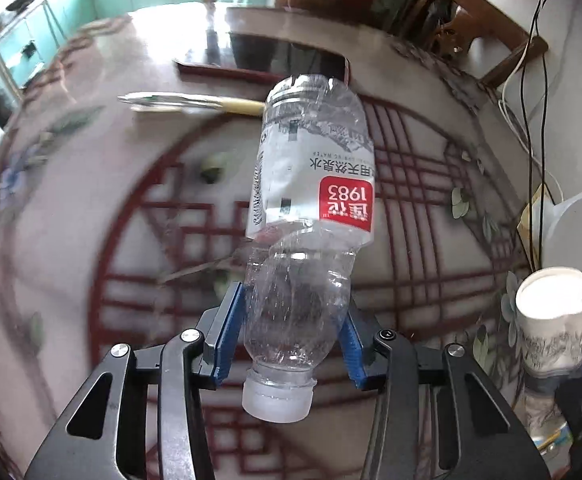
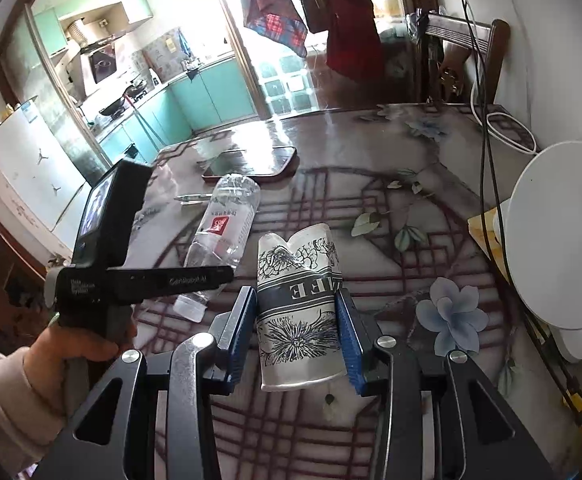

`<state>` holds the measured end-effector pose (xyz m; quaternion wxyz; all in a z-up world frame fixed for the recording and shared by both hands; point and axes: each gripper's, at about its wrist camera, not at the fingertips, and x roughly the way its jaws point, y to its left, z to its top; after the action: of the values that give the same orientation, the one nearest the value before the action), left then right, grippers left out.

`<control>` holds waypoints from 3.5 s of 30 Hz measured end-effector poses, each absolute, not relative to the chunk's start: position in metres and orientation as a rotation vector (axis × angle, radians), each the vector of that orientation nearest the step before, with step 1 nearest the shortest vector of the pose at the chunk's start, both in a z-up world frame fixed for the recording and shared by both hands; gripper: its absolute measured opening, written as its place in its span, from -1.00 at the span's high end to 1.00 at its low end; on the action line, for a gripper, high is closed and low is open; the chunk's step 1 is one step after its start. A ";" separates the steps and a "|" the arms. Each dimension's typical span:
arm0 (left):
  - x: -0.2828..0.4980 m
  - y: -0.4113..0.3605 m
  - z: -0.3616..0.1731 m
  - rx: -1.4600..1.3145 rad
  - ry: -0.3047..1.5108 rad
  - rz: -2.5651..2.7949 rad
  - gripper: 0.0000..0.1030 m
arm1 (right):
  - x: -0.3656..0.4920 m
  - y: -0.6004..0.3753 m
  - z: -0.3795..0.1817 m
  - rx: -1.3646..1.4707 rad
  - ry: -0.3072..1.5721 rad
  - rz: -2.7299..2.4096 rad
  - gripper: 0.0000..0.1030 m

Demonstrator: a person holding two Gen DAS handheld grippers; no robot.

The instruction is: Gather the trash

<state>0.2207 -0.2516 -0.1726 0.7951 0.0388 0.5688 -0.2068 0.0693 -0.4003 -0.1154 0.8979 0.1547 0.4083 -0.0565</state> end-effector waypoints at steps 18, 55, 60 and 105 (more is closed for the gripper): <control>0.107 -0.070 -0.076 0.023 1.002 -0.343 0.17 | 0.047 -0.245 -0.049 0.117 0.825 -0.022 0.27; 0.077 0.143 -0.084 -0.167 1.001 -0.126 0.21 | 0.068 -0.020 -0.032 -0.058 0.818 0.208 0.27; 0.087 0.182 -0.082 -0.182 0.984 -0.066 0.21 | 0.084 0.018 -0.037 -0.076 0.826 0.251 0.27; 0.142 0.314 -0.135 -0.177 1.006 0.238 -0.78 | 0.185 0.189 -0.137 -0.118 1.001 0.619 -0.22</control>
<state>0.1422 0.3136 -0.1350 0.8656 -0.0847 0.4801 0.1138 0.1850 0.1886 -0.1370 0.8302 -0.0554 0.4718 0.2918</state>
